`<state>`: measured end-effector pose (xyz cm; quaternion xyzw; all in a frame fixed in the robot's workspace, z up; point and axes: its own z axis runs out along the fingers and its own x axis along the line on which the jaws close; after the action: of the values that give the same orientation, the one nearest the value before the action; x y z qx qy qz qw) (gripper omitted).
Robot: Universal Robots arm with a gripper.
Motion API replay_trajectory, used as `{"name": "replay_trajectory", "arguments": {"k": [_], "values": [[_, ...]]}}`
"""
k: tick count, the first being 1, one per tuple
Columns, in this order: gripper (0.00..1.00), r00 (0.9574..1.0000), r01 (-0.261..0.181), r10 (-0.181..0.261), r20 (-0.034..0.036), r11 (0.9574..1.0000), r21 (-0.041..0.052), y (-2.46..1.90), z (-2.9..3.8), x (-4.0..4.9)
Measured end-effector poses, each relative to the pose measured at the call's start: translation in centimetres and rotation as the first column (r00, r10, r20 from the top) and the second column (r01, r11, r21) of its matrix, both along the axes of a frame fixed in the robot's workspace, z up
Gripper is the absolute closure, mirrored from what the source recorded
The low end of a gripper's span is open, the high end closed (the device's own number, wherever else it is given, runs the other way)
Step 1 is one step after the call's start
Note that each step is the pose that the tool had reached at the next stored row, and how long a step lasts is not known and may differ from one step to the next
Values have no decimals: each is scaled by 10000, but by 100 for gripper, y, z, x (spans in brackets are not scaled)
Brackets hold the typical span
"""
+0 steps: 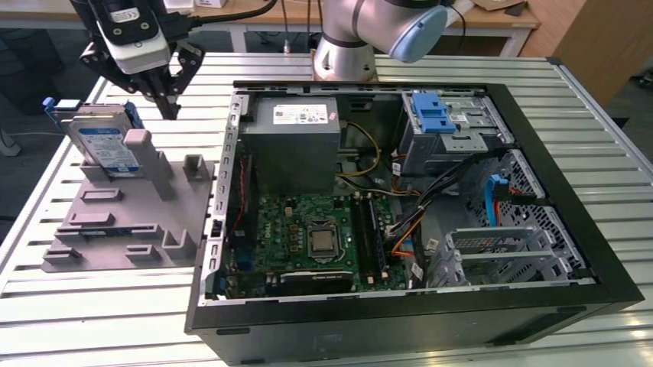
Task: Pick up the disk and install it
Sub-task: 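Reach for the disk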
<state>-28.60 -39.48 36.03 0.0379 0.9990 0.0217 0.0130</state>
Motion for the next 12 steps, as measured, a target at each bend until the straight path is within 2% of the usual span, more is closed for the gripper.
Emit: {"name": "replay_trajectory", "arguments": {"k": [12], "values": [[89,10000,0,0,0,10000,0,0,-12,-81]]}}
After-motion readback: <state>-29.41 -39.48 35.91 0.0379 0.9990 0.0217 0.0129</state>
